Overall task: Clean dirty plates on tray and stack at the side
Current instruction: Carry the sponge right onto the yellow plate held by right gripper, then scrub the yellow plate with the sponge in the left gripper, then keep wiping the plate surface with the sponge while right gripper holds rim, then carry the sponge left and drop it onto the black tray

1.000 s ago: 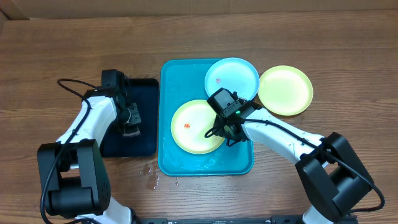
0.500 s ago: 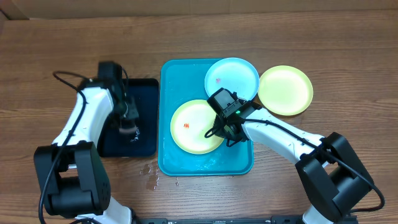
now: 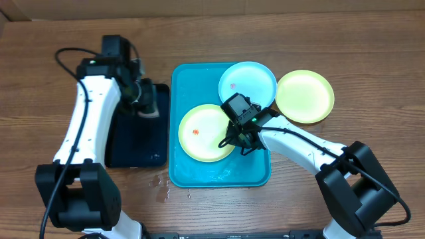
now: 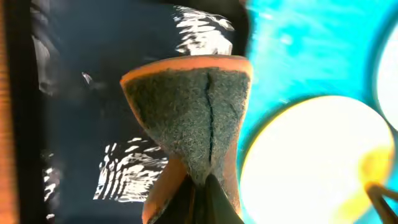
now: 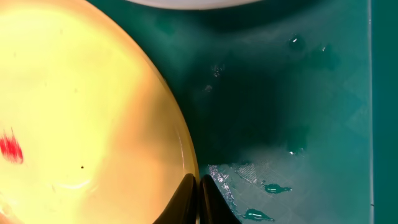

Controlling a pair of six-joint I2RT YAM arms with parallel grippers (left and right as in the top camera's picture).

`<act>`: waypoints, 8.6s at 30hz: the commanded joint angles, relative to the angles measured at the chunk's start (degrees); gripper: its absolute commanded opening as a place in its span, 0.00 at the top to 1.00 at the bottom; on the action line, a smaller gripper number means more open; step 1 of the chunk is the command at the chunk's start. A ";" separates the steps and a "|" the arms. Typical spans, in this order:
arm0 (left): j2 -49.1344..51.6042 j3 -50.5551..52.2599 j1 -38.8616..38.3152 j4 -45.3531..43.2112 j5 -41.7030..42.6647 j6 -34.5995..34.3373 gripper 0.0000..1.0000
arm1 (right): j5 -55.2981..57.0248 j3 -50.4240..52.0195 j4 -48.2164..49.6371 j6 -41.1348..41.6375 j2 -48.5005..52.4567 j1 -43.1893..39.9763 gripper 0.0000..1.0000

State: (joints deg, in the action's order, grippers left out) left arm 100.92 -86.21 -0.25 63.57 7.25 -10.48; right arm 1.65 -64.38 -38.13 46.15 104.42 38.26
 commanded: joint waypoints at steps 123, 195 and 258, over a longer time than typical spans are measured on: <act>4.72 15.19 -22.56 -9.73 -10.45 -7.80 0.96 | -4.76 0.33 -0.68 -2.69 -0.15 0.00 0.83; 4.63 7.45 -19.17 -9.60 12.48 -0.44 0.96 | -4.74 0.33 0.37 -2.73 1.16 -0.02 0.96; -6.05 14.99 1.03 -0.55 -10.51 -11.47 0.96 | -4.74 0.33 0.37 -2.93 1.16 -0.02 0.96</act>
State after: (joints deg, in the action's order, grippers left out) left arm 95.26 -73.67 0.54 63.79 4.19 -18.59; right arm -2.74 -64.31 -38.09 43.46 104.75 38.24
